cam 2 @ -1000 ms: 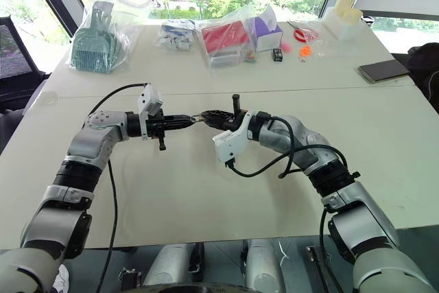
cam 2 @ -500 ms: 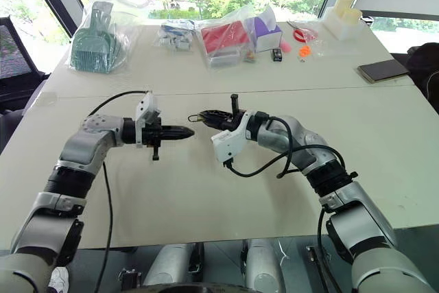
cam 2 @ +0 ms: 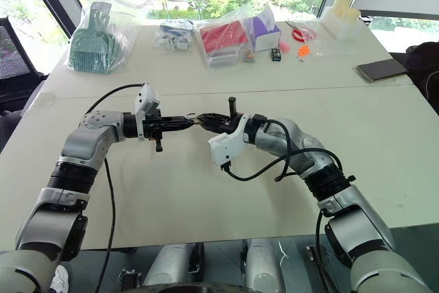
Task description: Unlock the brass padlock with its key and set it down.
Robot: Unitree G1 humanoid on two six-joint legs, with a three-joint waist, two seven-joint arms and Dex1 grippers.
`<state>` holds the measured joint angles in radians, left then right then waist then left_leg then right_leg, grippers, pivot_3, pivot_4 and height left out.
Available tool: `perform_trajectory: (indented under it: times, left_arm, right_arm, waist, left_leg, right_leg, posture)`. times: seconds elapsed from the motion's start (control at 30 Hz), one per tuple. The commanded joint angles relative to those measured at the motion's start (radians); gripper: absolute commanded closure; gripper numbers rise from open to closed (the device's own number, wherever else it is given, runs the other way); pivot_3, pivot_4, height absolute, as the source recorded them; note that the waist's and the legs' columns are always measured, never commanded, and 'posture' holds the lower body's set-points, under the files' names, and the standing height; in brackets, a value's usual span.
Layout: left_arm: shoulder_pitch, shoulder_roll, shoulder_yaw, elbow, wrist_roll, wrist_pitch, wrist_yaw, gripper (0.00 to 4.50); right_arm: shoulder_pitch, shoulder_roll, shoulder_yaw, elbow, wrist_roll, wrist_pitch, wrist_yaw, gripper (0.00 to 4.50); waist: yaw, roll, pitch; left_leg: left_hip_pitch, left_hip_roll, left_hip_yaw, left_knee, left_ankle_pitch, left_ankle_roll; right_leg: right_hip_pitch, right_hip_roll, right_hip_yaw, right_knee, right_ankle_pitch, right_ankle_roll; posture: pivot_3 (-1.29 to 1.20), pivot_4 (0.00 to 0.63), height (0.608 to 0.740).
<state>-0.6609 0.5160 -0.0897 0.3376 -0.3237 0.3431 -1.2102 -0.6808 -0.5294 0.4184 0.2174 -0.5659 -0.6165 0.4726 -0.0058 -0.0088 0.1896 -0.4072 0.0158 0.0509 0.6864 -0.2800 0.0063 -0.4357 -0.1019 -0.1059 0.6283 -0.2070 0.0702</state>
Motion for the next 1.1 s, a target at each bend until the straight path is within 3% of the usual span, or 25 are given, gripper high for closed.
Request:
perform_trajectory:
  times: [0.03,0.37,0.5,0.67,0.87,1.1]
  left_arm:
    - [0.028,0.047,-0.004,-0.031,0.020,-0.029,-0.033,4.48]
    - [0.150,0.124,0.079,-0.189,-0.021,0.028,0.030,4.48]
    - [0.221,0.144,0.142,-0.301,-0.058,0.088,0.092,4.50]
    - [0.286,0.167,0.177,-0.406,-0.100,0.143,0.132,4.50]
    - [0.318,0.189,0.175,-0.472,-0.122,0.172,0.148,4.50]
    - [0.309,0.168,0.145,-0.479,-0.105,0.168,0.188,4.50]
  right_arm:
    - [-0.008,-0.002,-0.022,0.003,0.003,0.007,-0.016,4.50]
    - [-0.039,0.044,0.018,0.191,-0.049,0.028,-0.060,4.50]
    - [-0.042,0.047,0.031,0.208,-0.045,0.014,-0.049,2.69]
    - [-0.009,-0.006,0.036,0.153,-0.007,-0.027,0.025,0.12]
    - [0.065,-0.124,-0.034,-0.019,0.194,0.047,0.215,0.05]
    - [0.159,-0.145,-0.200,-0.235,0.597,0.652,0.466,0.05]
  waist:
    - [-0.005,0.000,0.000]
    - [-0.007,0.000,0.000]
    - [-0.007,0.000,0.000]
    - [-0.004,0.000,0.000]
    - [-0.004,0.000,0.000]
    - [-0.003,0.000,0.000]
  left_leg:
    - [0.000,0.000,0.000,0.000,0.000,0.000]
    - [0.000,0.000,-0.001,-0.001,0.000,0.000]
    - [0.000,0.001,-0.002,-0.001,0.000,0.000]
    - [0.000,0.001,-0.002,-0.001,0.000,0.000]
    - [0.000,0.001,-0.002,-0.001,0.000,0.000]
    - [0.001,0.002,-0.002,-0.001,0.000,0.000]
  right_leg:
    - [0.000,0.000,0.000,0.000,0.000,0.000]
    - [-0.001,0.000,0.001,0.000,0.000,0.000]
    - [-0.001,0.000,0.002,0.000,0.000,0.000]
    - [-0.001,-0.001,0.003,0.000,0.000,0.000]
    - [-0.001,-0.001,0.003,0.000,0.000,0.000]
    - [0.000,-0.001,0.003,0.000,0.000,0.000]
  posture:
    - [0.00,0.150,0.740]
    - [0.00,0.150,0.740]
    - [0.00,0.150,0.740]
    - [0.00,0.150,0.740]
    - [0.00,0.150,0.740]
    - [0.00,0.150,0.740]
